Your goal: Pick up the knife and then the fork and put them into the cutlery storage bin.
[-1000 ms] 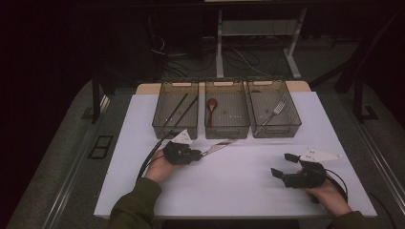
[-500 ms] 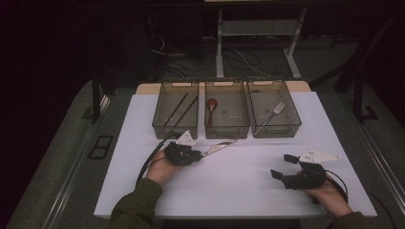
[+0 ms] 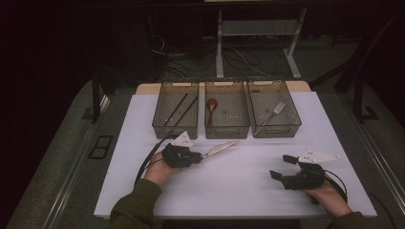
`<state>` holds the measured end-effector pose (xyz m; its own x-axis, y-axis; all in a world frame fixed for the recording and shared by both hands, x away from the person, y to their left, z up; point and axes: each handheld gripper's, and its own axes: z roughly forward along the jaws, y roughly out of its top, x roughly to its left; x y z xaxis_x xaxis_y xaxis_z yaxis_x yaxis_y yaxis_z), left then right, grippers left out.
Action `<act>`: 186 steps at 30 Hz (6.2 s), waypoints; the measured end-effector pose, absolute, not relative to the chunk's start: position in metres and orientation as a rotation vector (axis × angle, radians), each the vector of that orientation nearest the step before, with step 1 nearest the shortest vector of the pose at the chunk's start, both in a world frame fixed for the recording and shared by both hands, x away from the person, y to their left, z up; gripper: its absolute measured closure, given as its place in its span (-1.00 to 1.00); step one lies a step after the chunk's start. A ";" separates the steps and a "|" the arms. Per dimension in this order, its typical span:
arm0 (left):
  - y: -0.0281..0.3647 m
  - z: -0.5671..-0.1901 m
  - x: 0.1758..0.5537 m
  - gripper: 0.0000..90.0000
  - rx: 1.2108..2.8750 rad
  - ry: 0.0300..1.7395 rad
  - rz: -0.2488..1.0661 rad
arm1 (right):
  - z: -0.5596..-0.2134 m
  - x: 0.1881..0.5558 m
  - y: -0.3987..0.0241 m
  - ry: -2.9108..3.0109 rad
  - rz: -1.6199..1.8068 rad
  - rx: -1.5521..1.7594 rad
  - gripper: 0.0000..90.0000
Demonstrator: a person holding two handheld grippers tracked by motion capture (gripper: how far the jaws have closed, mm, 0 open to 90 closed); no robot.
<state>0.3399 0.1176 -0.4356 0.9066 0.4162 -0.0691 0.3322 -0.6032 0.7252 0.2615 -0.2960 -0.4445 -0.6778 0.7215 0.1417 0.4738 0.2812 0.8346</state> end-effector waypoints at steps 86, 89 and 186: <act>0.074 -0.391 0.309 0.75 2.092 0.458 0.245 | -0.395 0.327 -0.186 2.369 1.967 1.146 0.95; 0.079 -0.390 0.309 0.73 2.069 0.469 0.223 | -0.393 0.327 -0.188 2.364 1.937 1.136 0.95; 0.154 -0.431 0.281 -1.00 2.025 0.618 0.214 | -0.358 0.485 -0.310 2.242 0.891 1.375 0.95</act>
<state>0.2811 0.1535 -0.4315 0.8555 0.5080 -0.1004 0.3374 -0.3997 0.8523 0.4848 -0.3100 -0.3576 -0.4600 0.8877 0.0191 0.6584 0.3266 0.6781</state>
